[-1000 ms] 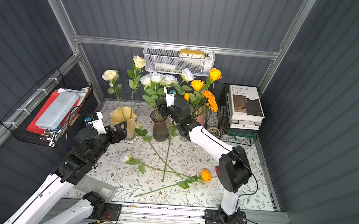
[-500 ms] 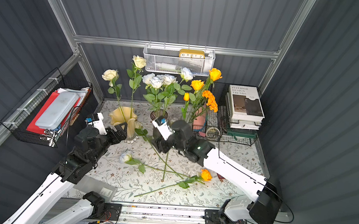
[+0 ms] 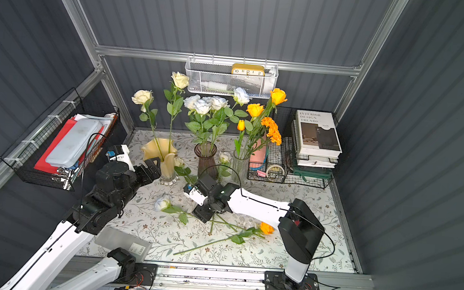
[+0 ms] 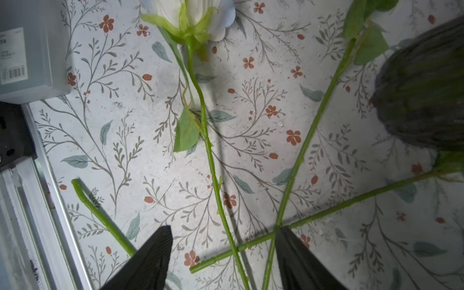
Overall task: Arrange the flowers in different vases according to their colors
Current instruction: Pick up the flower at the center of the board.
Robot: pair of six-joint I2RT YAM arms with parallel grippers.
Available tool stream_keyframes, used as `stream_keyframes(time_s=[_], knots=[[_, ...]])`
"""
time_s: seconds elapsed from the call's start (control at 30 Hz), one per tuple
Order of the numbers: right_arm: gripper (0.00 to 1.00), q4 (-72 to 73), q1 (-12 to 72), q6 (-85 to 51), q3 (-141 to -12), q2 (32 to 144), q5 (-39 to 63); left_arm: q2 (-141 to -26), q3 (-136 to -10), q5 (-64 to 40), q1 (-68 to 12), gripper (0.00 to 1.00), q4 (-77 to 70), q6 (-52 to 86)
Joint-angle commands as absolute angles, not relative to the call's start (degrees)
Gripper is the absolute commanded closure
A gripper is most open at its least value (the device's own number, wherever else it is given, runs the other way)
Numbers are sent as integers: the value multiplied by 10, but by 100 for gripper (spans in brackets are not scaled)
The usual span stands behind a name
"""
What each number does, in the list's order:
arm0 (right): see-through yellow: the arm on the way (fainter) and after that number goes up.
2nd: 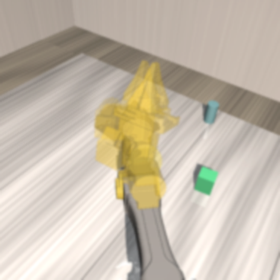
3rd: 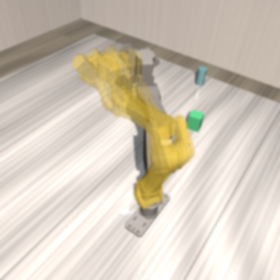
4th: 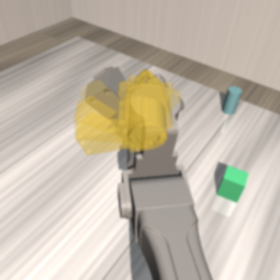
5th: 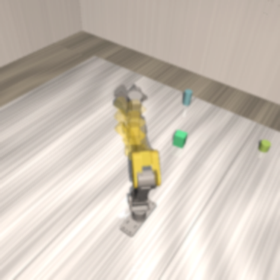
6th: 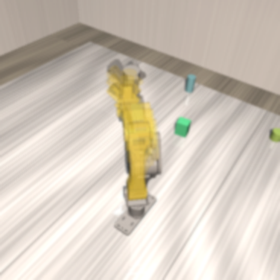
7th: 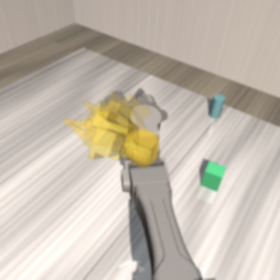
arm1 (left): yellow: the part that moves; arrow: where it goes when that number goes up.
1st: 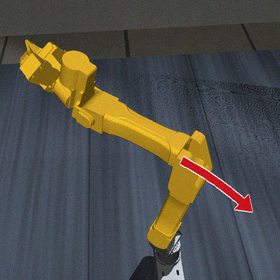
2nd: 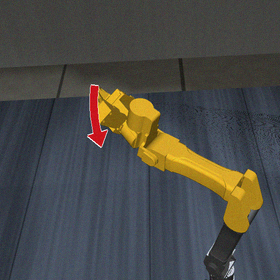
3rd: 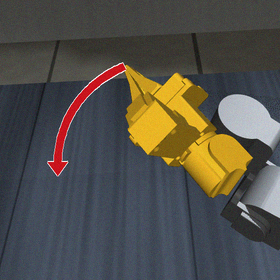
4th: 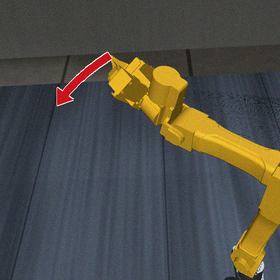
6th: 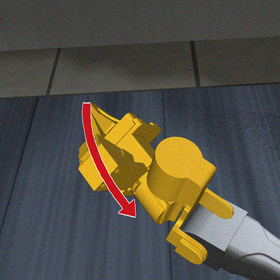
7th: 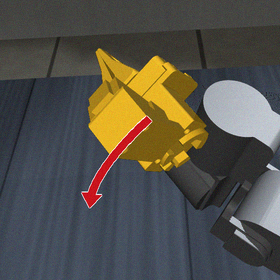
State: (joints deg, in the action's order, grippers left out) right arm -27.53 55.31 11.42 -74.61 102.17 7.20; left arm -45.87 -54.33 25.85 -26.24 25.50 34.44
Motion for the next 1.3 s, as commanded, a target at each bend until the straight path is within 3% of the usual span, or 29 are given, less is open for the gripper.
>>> stream_keyframes(time_s=[0.0, 0.53, 0.6, 0.7, 0.8, 1.07, 1.27], knots=[[30, -294, 565, 143, -770, 1051, 79, -457, -553, 278, -259, 5, 285, 364], [37, -291, 571, 138, -847, 1177, 54, -439, -597, 273, -259, 5, 273, 344], [45, -284, 571, 139, -854, 1188, 52, -432, -602, 281, -259, 5, 274, 340], [67, -280, 571, 143, -870, 1205, 43, -424, -617, 299, -259, 4, 284, 334], [79, -280, 571, 149, -888, 1216, 43, -421, -630, 305, -259, 4, 289, 326], [99, -266, 571, 151, -936, 1215, 42, -406, -637, 311, -259, 4, 290, 324], [100, -219, 572, 160, -969, 1181, 30, -395, -614, 290, -259, 4, 267, 335]])
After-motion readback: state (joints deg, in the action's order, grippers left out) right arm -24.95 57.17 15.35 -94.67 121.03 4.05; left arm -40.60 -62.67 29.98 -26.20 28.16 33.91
